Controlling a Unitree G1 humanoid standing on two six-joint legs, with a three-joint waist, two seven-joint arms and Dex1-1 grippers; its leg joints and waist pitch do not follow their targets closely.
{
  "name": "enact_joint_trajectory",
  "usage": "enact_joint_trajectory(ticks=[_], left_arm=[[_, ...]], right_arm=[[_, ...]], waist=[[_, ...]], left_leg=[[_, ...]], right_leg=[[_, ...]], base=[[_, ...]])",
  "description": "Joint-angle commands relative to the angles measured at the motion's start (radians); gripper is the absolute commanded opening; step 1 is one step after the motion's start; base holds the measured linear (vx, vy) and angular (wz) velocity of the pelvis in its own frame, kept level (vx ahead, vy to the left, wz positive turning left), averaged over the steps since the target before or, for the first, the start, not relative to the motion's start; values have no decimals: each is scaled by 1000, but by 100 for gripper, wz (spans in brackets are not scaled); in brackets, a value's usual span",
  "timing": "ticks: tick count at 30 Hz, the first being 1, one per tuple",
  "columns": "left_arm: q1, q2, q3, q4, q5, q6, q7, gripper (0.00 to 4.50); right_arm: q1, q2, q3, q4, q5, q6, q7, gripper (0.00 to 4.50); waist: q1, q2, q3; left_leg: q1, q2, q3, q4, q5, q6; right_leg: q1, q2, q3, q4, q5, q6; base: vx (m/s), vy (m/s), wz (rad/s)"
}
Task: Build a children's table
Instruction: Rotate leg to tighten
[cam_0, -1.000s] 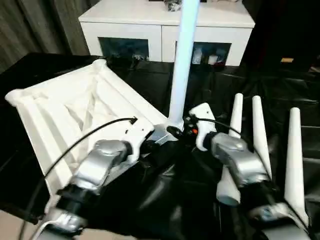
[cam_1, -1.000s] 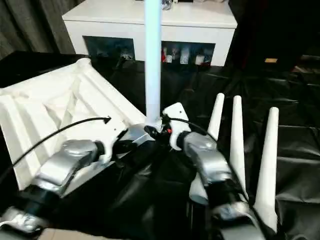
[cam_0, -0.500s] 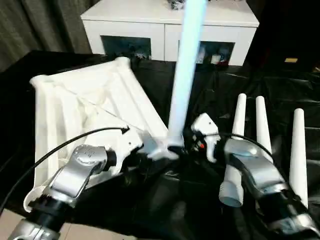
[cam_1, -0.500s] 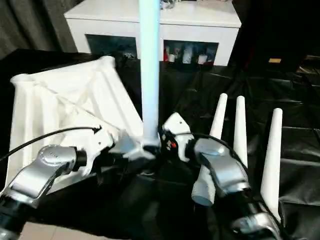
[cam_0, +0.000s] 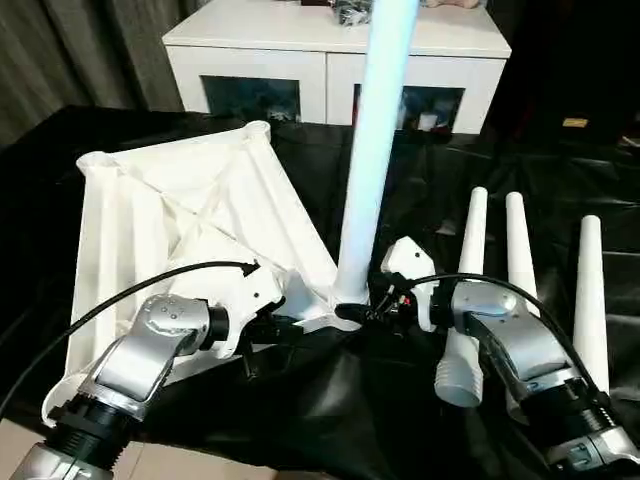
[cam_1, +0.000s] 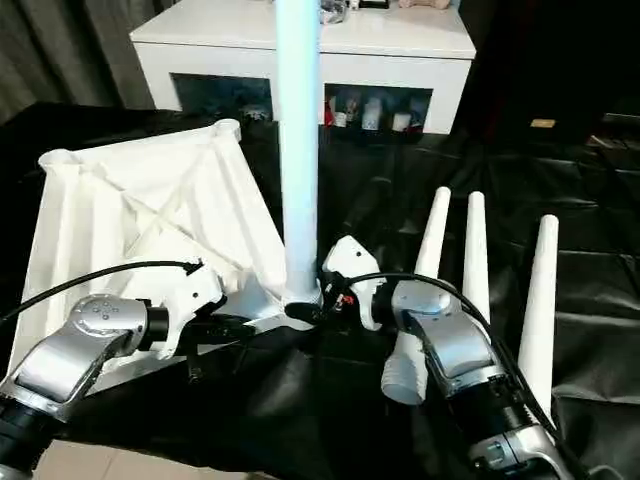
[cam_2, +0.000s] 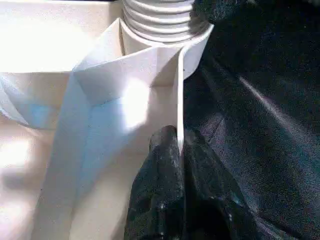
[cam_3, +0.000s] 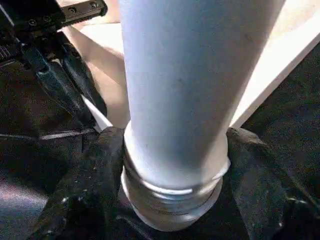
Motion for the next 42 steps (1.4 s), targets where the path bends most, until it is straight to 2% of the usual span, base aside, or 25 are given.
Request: enact_joint_trajectory(ticks=[1, 10, 14, 16, 18, 19, 20, 21, 22, 25, 27, 30, 33, 34, 36, 39, 40, 42], left_arm=[[6, -6, -13, -23, -22, -10, -27, 0], [17, -3, -15, -26, -20, -2, -23, 0], [13, -22, 0, -10, -17, 23, 18, 0], [-5, -55, 16, 20, -7, 49, 78, 0], [-29, -95, 30, 51, 7, 82, 145, 0], [-52, -134, 42, 80, 20, 104, 208, 0], [-52, -134, 42, 80, 20, 104, 208, 0], [-73, -172, 55, 105, 25, 130, 264, 0], [-73, -172, 55, 105, 25, 130, 264, 0], [-123, -248, 85, 171, 50, 182, 401, 0], [-140, -276, 99, 193, 57, 189, 454, 0], [-183, -335, 118, 241, 82, 196, 560, 0], [-189, -342, 112, 249, 90, 185, 563, 0], [-188, -343, 111, 248, 89, 182, 561, 0], [-179, -333, 98, 229, 84, 172, 529, 0], [-159, -310, 88, 196, 72, 182, 491, 0], [-154, -304, 86, 190, 71, 180, 482, 0], [-134, -274, 74, 166, 64, 153, 434, 0]], right_arm=[[-16, 4, 19, 19, -20, -11, -1, 271], [-22, 15, 34, 60, -41, -24, -13, 268], [-21, 50, 2, 95, -35, 13, -91, 268], [-26, 97, -40, 122, -29, 55, -191, 267], [-29, 145, -74, 141, -32, 89, -292, 267], [-29, 185, -94, 150, -39, 119, -376, 267], [-29, 185, -94, 150, -39, 119, -376, 267], [-30, 219, -104, 159, -55, 134, -453, 267], [-30, 219, -104, 159, -55, 134, -453, 267], [-38, 292, -133, 195, -82, 152, -622, 267], [-42, 317, -142, 211, -95, 149, -686, 267], [-68, 384, -156, 261, -108, 140, -795, 267], [-85, 415, -182, 279, -69, 97, -788, 267], [-87, 421, -193, 277, -49, 87, -775, 302], [-89, 418, -197, 259, -48, 75, -766, 337], [-93, 399, -185, 230, -44, 74, -723, 357], [-93, 393, -181, 223, -43, 75, -712, 380], [-93, 363, -169, 193, -43, 80, -668, 380]], waist=[[3, -13, -69], [-1, -17, -69], [-5, -16, -65], [-11, -15, -62], [-18, -17, -61], [-23, -16, -59], [-18, -17, -60], [-20, -16, -61], [-19, -16, -60], [-22, -16, -58], [-23, -16, -57], [-23, -18, -59], [-20, -16, -64], [-20, -19, -65], [-19, -17, -67], [-21, -15, -68], [-22, -14, -69], [-21, -16, -70]], left_leg=[[-8, 15, 2, -64, -110, 69], [-8, 14, 2, -64, -124, 65], [-7, 13, 2, -66, -152, 52], [-9, 13, 1, -69, -176, 38], [-3, 9, 0, -70, -216, 12], [-4, 9, -1, -73, -223, 7], [1, 8, -2, -72, -227, 1], [-1, 7, -2, -72, -236, 1], [-1, 7, -2, -72, -239, 1], [5, 1, -5, -74, -279, -7], [2, 2, -7, -76, -281, -7], [2, 0, -8, -76, -280, -3], [-4, 1, -10, -77, -256, 7], [-5, 1, -9, -76, -253, 12], [-6, 2, -8, -76, -241, 18], [-17, 2, -10, -76, -212, 27], [-17, 2, -10, -74, -205, 28], [-20, 3, -11, -73, -190, 31]], right_leg=[[64, -42, 43, -54, -166, -236], [64, -41, 44, -54, -184, -232], [62, -40, 45, -59, -229, -221], [61, -39, 45, -63, -267, -208], [57, -37, 45, -71, -340, -183], [55, -36, 45, -74, -364, -170], [54, -37, 44, -78, -380, -162], [55, -38, 45, -78, -397, -153], [52, -38, 45, -81, -407, -149], [45, -37, 42, -92, -485, -113], [44, -37, 42, -95, -493, -101], [44, -36, 43, -95, -479, -97], [47, -37, 44, -89, -408, -106], [48, -37, 45, -87, -393, -110], [49, -37, 46, -84, -358, -124], [60, -38, 44, -75, -304, -146], [60, -39, 45, -74, -292, -151], [64, -40, 45, -71, -271, -157]], base=[[0, 0, 0], [0, 0, 0], [0, 0, 0], [0, 0, 0], [0, 0, 0], [0, 0, 0], [0, 0, 0], [0, 0, 0], [0, 0, 0], [0, 0, 0], [0, 0, 0], [0, 0, 0], [0, 0, 0], [0, 0, 0], [0, 0, 0], [0, 0, 0], [0, 0, 0], [0, 0, 0]])
